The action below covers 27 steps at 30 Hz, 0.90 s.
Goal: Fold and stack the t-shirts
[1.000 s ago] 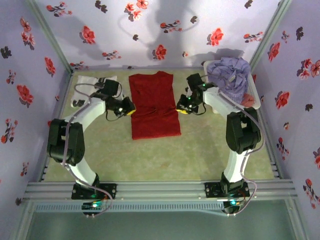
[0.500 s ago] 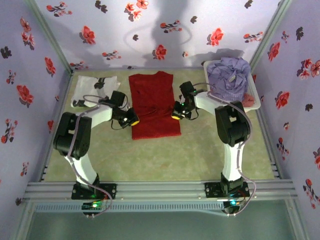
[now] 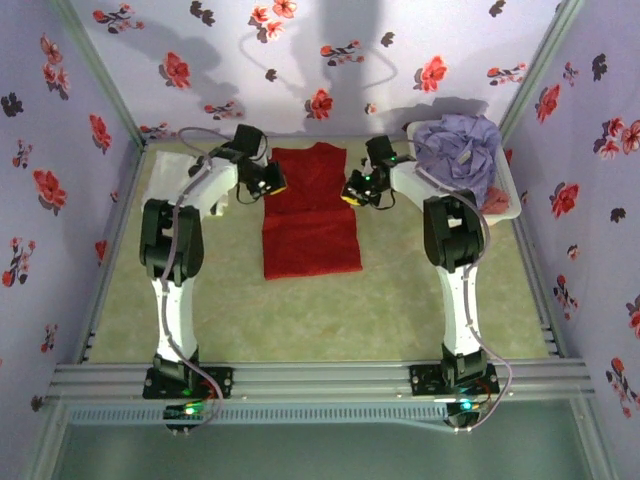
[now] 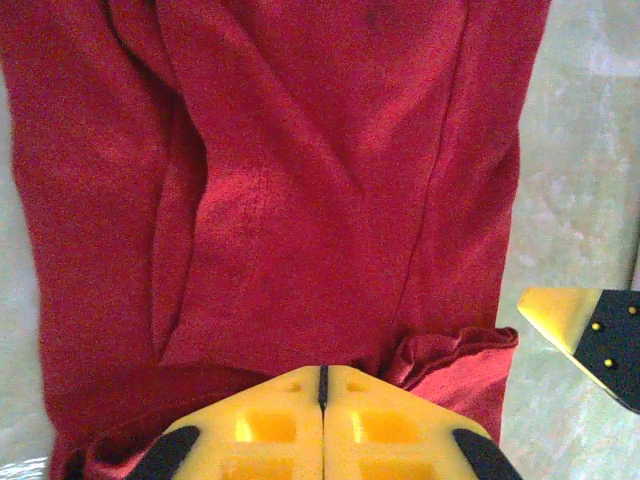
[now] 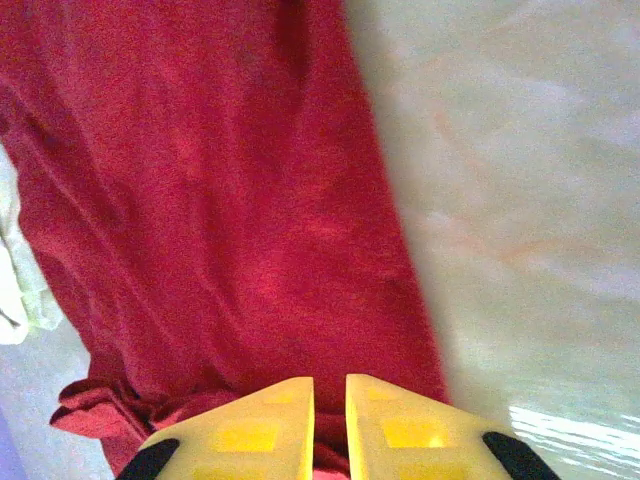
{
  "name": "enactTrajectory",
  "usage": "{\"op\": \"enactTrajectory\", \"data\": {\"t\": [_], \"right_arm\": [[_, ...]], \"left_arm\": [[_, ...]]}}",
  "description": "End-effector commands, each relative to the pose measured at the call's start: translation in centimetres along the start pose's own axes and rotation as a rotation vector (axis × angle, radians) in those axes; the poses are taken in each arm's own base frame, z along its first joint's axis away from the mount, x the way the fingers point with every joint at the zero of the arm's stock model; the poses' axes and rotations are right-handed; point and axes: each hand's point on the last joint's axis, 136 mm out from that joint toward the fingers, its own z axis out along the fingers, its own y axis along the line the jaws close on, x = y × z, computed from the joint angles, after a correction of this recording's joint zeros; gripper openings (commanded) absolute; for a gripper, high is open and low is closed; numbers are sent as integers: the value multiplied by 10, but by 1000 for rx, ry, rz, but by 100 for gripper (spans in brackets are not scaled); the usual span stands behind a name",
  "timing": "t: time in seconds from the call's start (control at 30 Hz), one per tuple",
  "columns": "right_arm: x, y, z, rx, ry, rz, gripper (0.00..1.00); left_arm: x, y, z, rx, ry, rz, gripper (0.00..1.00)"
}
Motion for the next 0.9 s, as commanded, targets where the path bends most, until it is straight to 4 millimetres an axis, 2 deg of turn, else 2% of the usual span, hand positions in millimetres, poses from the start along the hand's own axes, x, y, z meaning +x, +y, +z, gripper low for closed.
{"op": "enactTrajectory", "data": {"t": [0.0,0.1,0.23,0.33,0.43,0.53,0.63,0.73,0.87], "right_arm": [[22,14,-44,50,-1,-77,25],[61,-2,-68,110,14,-94,34],[115,-25,-90,162,50,-81,44],[152,-44,-91,189,102,-58,47],[179,-56,-86,210,139,-60,52],[193,-64,-78,217,146,-48,59],[197,-66,-70,197,140,-28,61],[197,-68,-65,188,140,-24,59],[196,-66,-59,164,137,-14,58]], "left_arm": [[26,9,-27,-71,48,27,17],[62,15,-46,-77,65,24,32],[125,36,-63,-95,101,-10,44],[171,48,-68,-113,126,-26,51],[203,64,-69,-142,136,-58,53],[221,80,-69,-155,138,-98,53],[230,90,-67,-164,142,-109,50],[233,88,-61,-136,152,-124,49],[226,73,-52,-38,121,-165,46]]}}
